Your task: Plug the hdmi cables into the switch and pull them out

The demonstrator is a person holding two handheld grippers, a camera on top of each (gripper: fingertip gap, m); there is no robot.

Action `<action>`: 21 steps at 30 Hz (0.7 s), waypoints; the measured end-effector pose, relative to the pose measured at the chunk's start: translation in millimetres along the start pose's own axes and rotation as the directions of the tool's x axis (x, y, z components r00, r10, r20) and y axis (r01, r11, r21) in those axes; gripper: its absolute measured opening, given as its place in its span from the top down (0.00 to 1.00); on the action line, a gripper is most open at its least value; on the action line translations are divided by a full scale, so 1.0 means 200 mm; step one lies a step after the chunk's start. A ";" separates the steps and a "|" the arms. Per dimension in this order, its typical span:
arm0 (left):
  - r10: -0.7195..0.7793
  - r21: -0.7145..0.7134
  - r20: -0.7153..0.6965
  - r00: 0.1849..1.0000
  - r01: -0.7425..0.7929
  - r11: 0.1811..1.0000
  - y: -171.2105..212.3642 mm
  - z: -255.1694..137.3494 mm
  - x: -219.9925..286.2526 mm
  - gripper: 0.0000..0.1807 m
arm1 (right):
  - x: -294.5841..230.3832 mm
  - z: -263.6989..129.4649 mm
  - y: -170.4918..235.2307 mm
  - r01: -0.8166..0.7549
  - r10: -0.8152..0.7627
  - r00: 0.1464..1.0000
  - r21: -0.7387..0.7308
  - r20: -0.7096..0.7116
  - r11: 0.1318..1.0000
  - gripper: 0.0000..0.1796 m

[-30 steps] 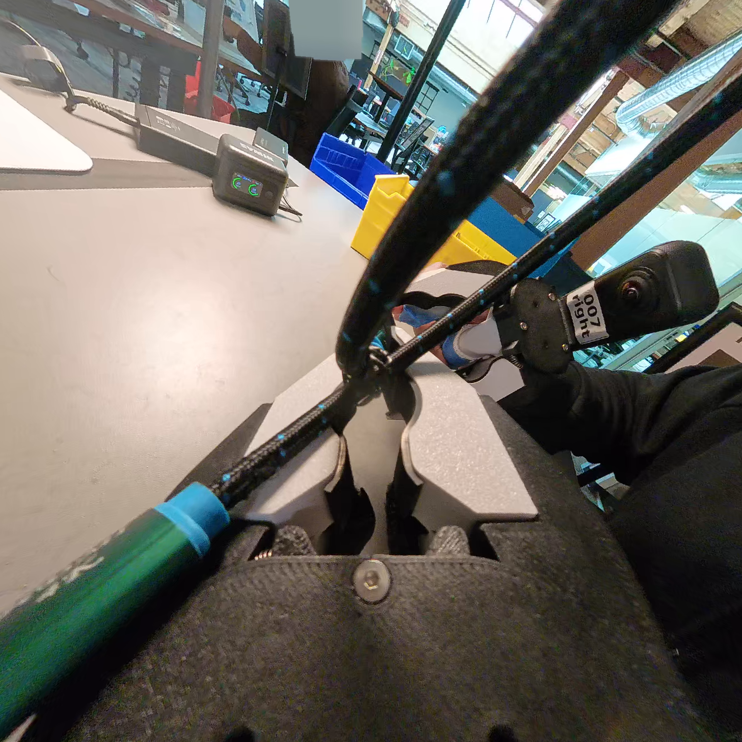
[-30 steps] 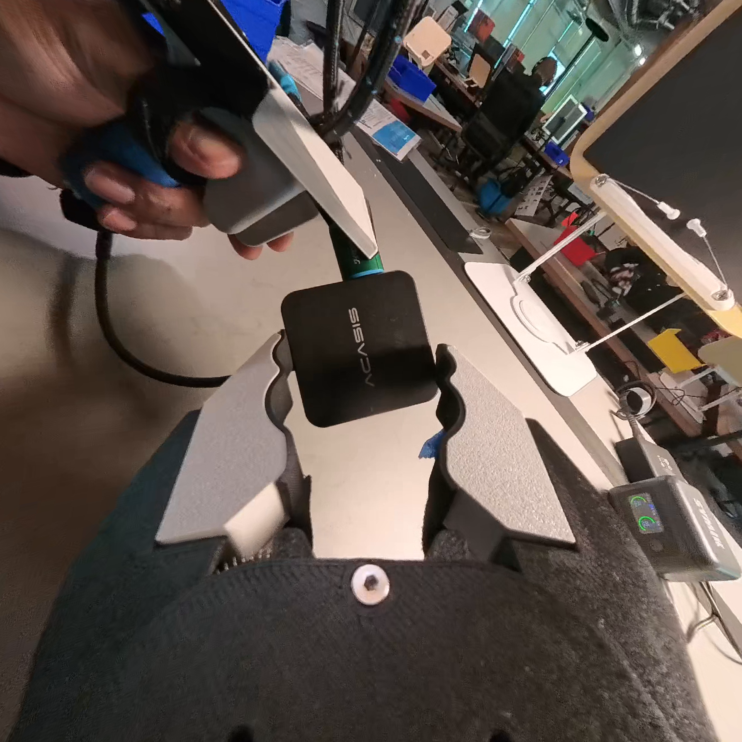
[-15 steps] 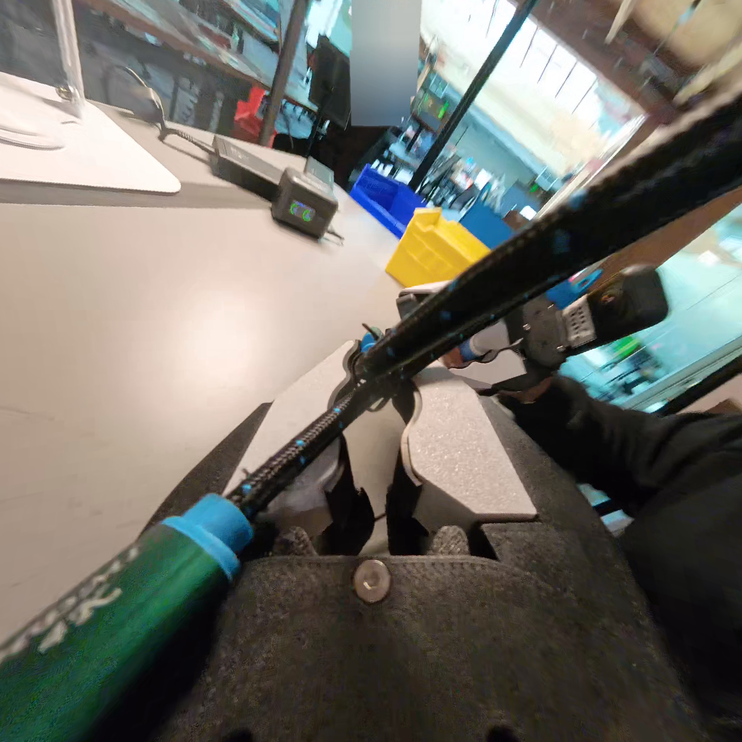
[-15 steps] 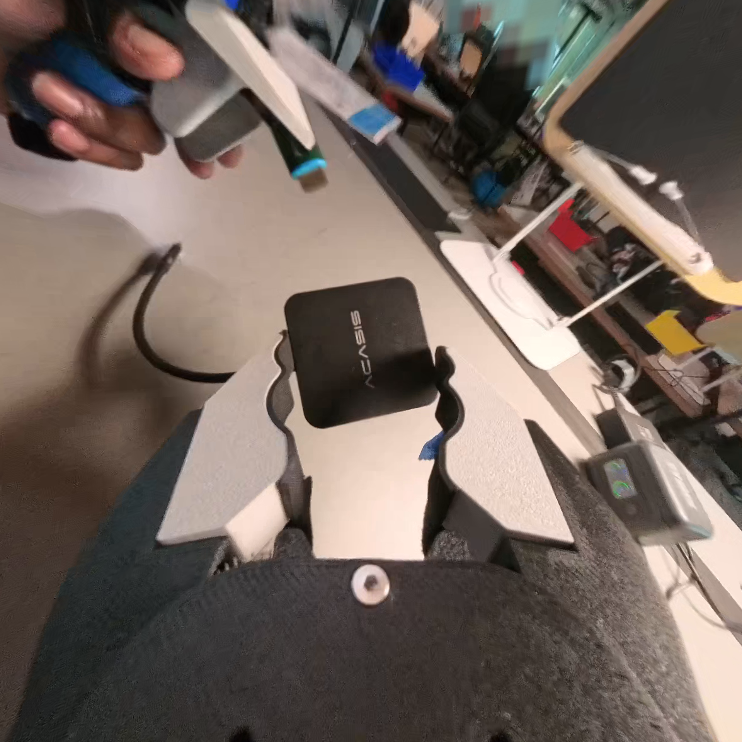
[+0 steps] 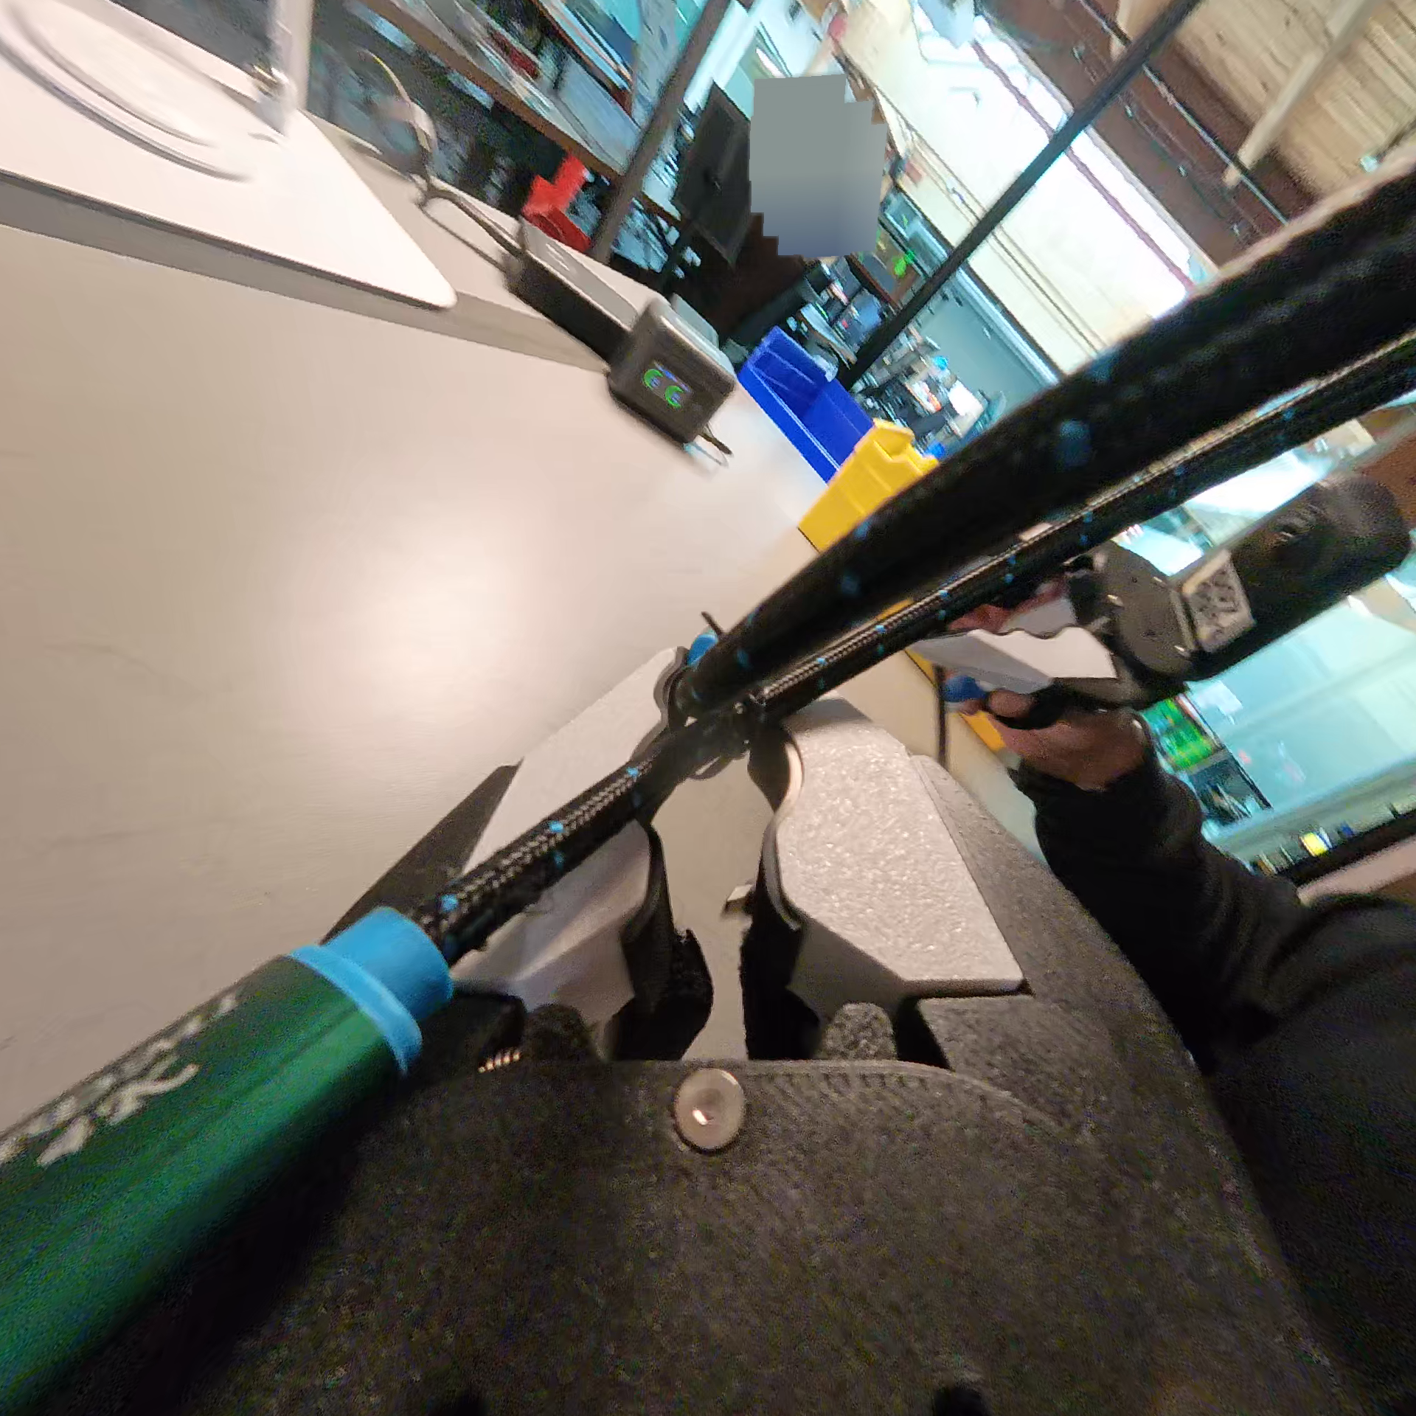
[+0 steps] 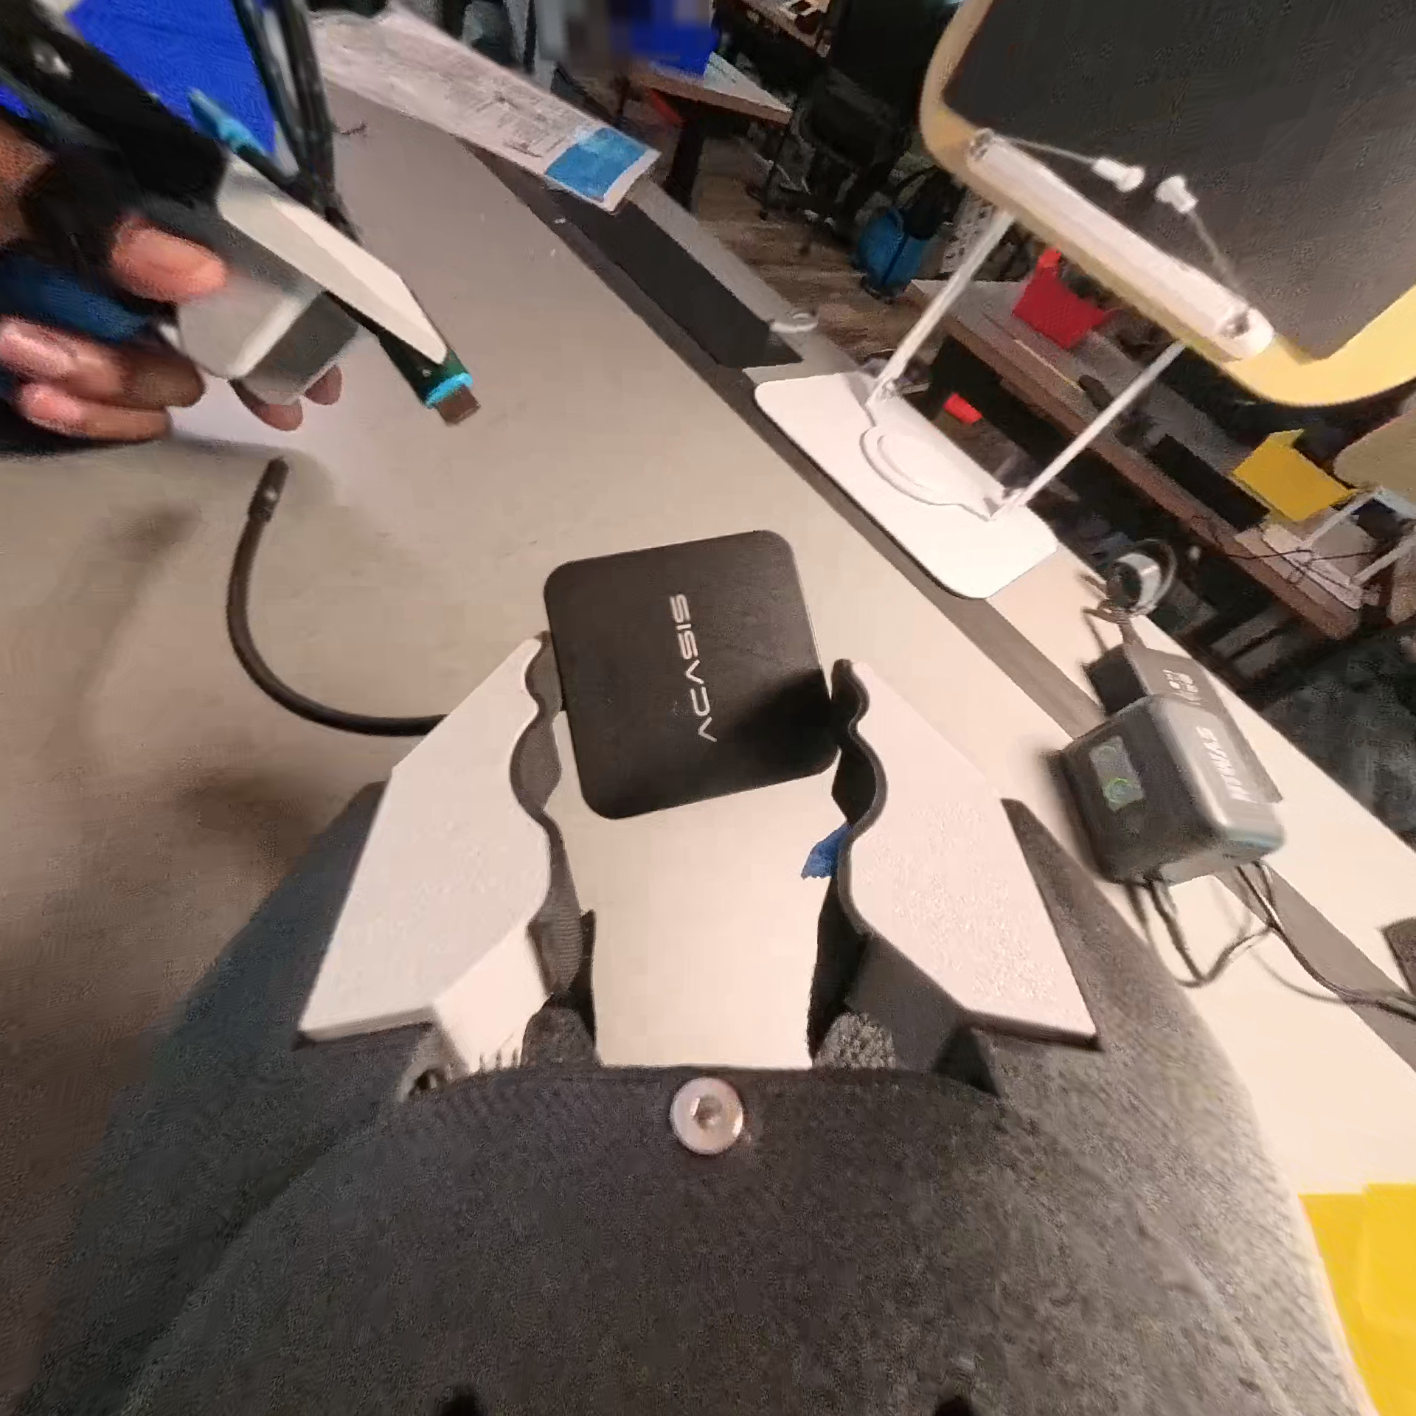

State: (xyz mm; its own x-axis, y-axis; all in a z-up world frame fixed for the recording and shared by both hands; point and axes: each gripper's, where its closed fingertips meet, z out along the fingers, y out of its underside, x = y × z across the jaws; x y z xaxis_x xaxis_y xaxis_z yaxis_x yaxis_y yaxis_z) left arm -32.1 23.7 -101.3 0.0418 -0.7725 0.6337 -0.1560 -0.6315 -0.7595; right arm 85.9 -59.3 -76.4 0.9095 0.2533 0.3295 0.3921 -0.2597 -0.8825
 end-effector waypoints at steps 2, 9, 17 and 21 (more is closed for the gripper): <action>-0.010 0.037 0.037 0.999 0.009 0.999 -0.03 -0.02 -0.05 0.91 | 0.12 -0.09 -0.04 -0.049 0.049 0.994 0.003 -0.103 0.999 0.59; 0.003 0.016 0.039 0.999 -0.003 1.000 0.01 -0.02 -0.04 0.92 | 0.81 -0.78 -0.08 -0.061 0.014 0.874 -0.081 -0.485 0.995 0.60; -0.007 0.022 0.056 0.998 0.006 1.000 0.01 -0.02 -0.05 0.92 | 1.44 -1.28 0.65 -0.332 -0.010 0.758 -0.399 -0.652 0.855 0.60; -0.004 0.025 0.061 0.998 0.003 1.000 0.01 -0.02 -0.05 0.92 | 1.32 -1.10 0.86 -0.262 -0.052 0.886 -0.590 -0.460 0.764 0.59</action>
State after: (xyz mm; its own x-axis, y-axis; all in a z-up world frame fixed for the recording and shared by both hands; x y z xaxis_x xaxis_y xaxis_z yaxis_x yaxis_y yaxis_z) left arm -37.6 31.5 -108.2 0.1028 -0.7725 0.6266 -0.1315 -0.6349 -0.7613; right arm 424.0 -242.6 -67.2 0.8494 -0.1910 0.4921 0.1427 -0.8145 -0.5623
